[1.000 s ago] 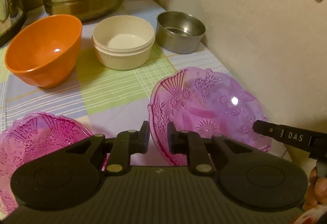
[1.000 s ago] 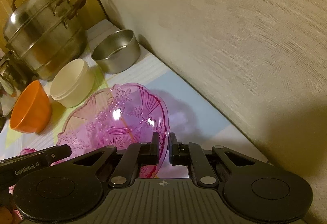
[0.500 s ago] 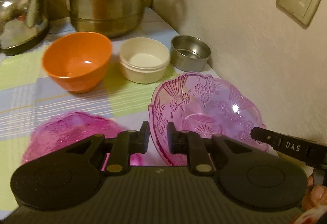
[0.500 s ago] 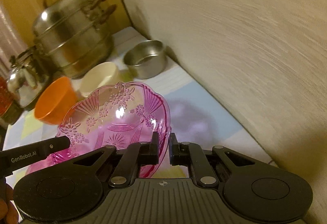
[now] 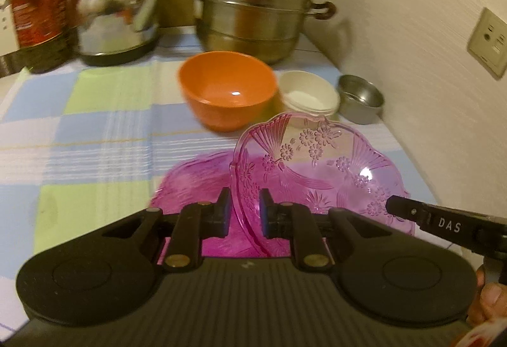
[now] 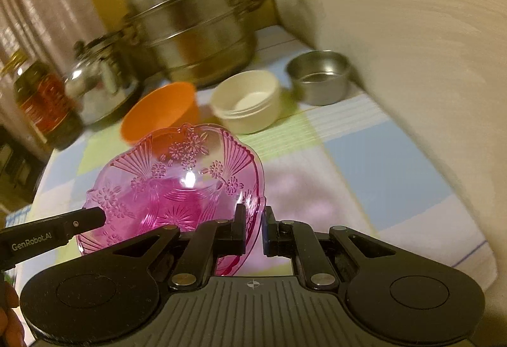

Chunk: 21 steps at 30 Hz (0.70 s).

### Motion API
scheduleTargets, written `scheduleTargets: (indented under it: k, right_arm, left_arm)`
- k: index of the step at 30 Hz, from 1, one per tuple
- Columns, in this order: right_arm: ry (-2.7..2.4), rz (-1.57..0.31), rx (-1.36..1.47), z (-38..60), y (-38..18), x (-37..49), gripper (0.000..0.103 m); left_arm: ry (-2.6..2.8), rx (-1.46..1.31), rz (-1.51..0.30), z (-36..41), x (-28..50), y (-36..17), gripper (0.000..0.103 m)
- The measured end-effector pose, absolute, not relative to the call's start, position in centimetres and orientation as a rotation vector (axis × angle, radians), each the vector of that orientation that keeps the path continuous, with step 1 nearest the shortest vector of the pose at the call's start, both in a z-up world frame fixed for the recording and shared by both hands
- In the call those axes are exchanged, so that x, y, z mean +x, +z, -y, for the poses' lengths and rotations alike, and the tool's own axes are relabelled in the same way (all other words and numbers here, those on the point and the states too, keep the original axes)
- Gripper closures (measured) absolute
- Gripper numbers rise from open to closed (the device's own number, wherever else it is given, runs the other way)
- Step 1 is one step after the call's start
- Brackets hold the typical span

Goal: Organize plates and bowls

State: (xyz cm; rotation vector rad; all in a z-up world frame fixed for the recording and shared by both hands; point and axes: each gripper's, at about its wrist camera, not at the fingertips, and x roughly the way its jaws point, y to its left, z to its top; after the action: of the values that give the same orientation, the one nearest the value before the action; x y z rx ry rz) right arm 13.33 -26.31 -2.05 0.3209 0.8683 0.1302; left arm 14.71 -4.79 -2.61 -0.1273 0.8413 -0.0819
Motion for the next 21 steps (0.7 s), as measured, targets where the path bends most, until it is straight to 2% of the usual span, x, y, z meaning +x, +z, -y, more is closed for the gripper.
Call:
scheduleTargets:
  k: [10, 21]
  right_arm:
    - [0.208, -0.904, 0.252, 21.3, -3.4, 14.4, 0.093]
    - [0.231, -0.946, 0.197, 18.8, -5.7, 15.4, 0.092]
  left_arm:
    - [-0.002, -0.155, -0.864, 0.4, 13.5, -4.0, 0.087]
    - [0.022, -0.114, -0.893, -0.9, 13.9, -6.1, 0.087]
